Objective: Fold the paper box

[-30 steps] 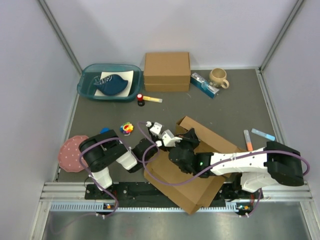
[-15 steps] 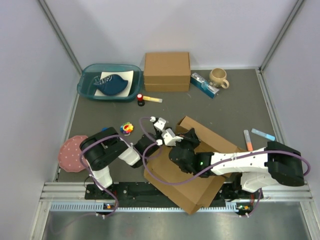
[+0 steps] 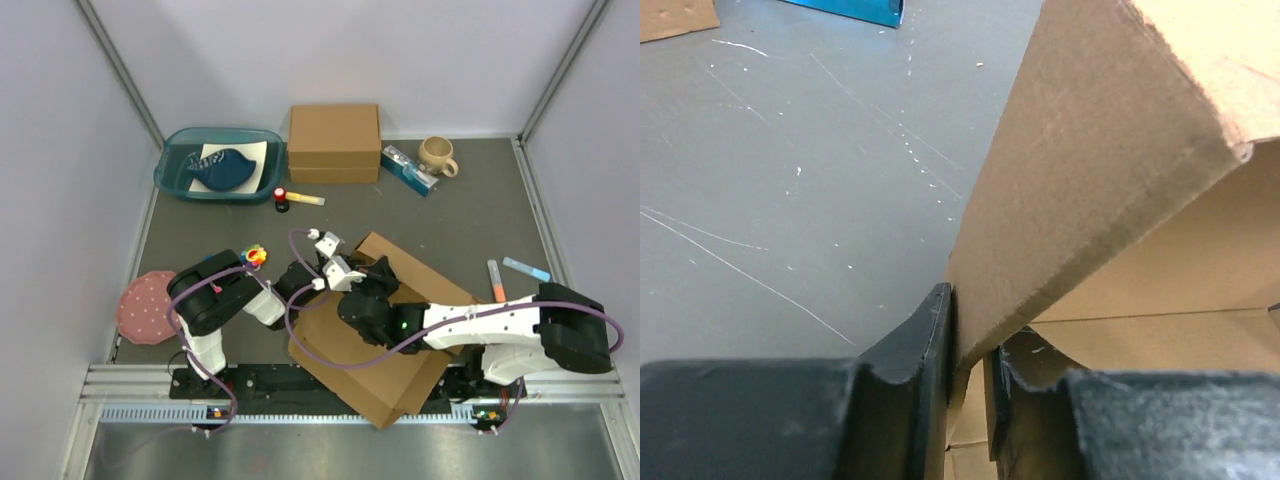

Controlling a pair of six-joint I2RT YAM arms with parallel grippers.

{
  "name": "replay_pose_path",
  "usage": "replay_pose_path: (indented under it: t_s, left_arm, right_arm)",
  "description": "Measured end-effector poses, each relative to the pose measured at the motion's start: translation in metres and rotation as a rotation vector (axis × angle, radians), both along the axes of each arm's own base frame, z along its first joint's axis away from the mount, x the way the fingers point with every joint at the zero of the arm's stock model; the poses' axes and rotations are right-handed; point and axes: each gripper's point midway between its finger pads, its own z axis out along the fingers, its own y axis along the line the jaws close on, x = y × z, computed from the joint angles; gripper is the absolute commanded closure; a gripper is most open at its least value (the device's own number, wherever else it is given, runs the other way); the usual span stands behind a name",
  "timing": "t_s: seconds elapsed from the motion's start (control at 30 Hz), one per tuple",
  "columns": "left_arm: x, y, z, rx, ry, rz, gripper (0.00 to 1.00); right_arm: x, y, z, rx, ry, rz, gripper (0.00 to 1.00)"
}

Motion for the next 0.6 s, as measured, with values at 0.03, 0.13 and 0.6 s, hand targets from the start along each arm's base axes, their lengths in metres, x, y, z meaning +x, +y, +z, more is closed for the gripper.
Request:
replay_pose_path:
  t_s: [0.03, 0.13, 0.6]
  left_arm:
    - [0.001, 0.001, -0.001, 0.013, -0.012, 0.003, 0.87]
    - [0.003, 0.002, -0.001, 0.033, -0.033, 0.005, 0.90]
    - [0.019, 0.017, 0.026, 0.033, -0.104, 0.092, 0.93]
  right_arm:
    - [0.000, 0.001, 0.000, -0.001, 0.003, 0.003, 1.00]
    - [0.000, 0.002, 0.001, 0.005, 0.008, 0.008, 0.91]
    - [-0.008, 0.006, 0.029, 0.157, 0.083, 0.085, 0.24]
